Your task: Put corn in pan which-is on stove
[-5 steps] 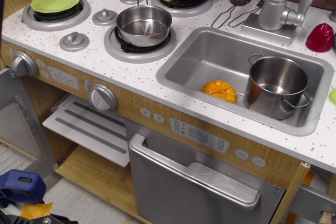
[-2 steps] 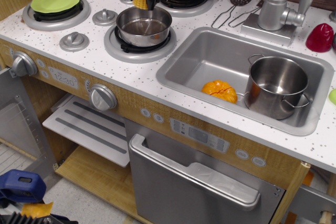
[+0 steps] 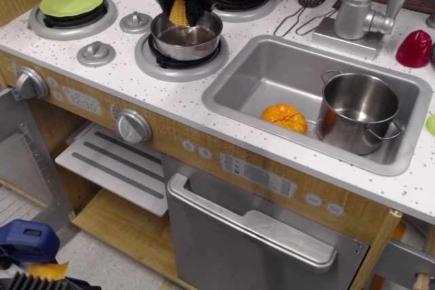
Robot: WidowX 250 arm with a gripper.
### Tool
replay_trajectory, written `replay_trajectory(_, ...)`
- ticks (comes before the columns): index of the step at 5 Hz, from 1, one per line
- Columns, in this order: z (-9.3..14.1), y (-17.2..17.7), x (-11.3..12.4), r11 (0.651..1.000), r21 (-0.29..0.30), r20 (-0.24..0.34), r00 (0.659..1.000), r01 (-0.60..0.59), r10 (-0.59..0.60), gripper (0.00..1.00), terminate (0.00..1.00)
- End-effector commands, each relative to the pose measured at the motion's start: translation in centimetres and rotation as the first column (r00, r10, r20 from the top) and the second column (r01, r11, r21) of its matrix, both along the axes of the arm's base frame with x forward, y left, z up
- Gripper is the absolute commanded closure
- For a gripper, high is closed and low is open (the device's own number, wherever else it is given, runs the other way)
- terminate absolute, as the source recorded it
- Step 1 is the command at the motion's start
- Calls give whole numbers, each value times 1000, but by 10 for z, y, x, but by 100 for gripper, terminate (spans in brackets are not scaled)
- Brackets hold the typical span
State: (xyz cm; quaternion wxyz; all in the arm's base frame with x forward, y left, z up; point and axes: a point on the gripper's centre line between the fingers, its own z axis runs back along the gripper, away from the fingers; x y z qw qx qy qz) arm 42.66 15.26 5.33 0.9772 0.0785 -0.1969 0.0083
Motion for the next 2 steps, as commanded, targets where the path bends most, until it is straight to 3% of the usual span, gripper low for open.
replay_trajectory(1, 50, 4, 4, 999, 42, 116, 993, -6, 1, 0, 0)
replay_trajectory(2, 50, 4, 4, 999, 42, 116, 993, -6, 1, 0, 100)
